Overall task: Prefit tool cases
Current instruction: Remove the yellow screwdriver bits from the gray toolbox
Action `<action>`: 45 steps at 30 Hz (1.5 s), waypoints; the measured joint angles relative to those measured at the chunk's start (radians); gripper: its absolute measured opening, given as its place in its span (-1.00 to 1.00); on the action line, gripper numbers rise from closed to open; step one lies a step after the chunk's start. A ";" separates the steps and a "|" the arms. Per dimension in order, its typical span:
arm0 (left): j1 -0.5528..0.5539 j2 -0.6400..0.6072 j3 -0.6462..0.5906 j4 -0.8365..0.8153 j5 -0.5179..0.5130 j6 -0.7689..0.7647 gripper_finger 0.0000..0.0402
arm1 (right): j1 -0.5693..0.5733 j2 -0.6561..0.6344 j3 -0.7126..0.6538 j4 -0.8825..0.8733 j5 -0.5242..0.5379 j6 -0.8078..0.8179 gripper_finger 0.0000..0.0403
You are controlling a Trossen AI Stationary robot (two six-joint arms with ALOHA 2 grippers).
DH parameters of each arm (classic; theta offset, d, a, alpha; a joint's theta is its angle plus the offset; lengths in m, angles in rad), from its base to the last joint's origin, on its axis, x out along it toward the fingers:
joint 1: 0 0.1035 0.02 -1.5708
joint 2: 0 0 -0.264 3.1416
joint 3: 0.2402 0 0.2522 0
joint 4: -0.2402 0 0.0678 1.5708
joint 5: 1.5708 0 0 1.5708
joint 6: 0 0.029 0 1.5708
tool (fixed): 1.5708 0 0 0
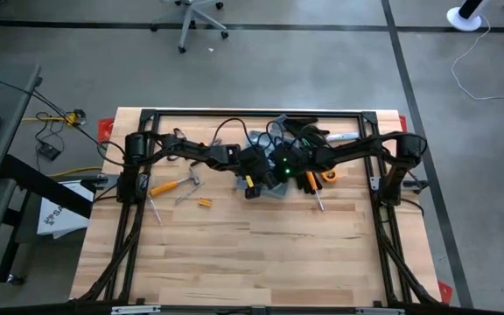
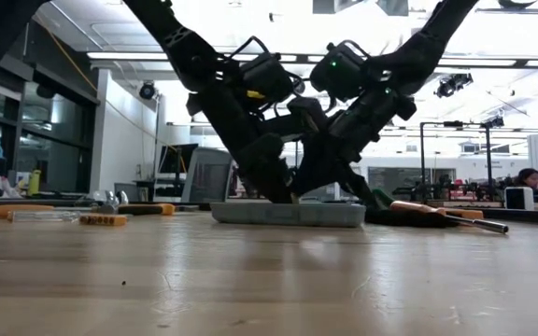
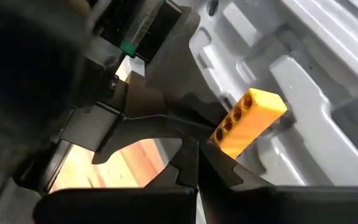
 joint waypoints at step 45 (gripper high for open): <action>0.030 0.005 0.006 0.067 -0.003 0.007 -1.00 | -0.027 -0.135 -0.012 -0.327 0.189 -0.063 -1.00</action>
